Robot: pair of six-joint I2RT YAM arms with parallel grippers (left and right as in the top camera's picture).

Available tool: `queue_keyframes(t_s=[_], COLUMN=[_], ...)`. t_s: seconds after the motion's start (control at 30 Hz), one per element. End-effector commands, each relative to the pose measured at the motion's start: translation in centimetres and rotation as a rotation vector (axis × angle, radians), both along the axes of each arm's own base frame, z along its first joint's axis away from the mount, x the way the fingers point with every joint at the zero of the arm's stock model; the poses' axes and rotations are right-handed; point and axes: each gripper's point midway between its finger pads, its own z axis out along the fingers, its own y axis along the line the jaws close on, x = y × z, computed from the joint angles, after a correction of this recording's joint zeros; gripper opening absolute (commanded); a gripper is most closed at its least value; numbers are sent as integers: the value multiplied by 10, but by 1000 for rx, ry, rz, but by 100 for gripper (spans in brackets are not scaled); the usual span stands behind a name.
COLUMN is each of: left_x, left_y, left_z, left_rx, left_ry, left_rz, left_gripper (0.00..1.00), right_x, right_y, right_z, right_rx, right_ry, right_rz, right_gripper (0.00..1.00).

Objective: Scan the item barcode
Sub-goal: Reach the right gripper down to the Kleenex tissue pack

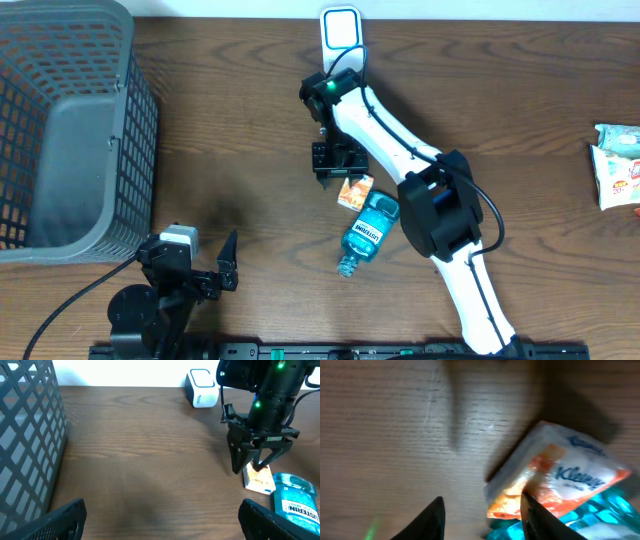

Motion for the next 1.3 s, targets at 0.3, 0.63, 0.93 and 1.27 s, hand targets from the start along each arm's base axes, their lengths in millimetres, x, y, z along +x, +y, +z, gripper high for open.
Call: queue_keyframes(t_s=[0.3,0.63,0.93,1.27], left_x=[-1,-1,-1,-1], left_y=[-1,-1,-1,-1], left_z=[5,5,5,5], left_rx=[8,8,8,8], left_ry=[-16,-16,-16,-16], left_rz=[-12,-12,-12,-12], left_gripper=[97,97,97,97], right_x=[20,8,23,-7], right_y=[-38,-33,41,55], right_z=[-6,-27,31,59], right_rx=[-234,-197,463,881], right_ry=[-139,-94,-73,-86], right_rz=[-28,-35,358,774], right_gripper=[48,1,1,1])
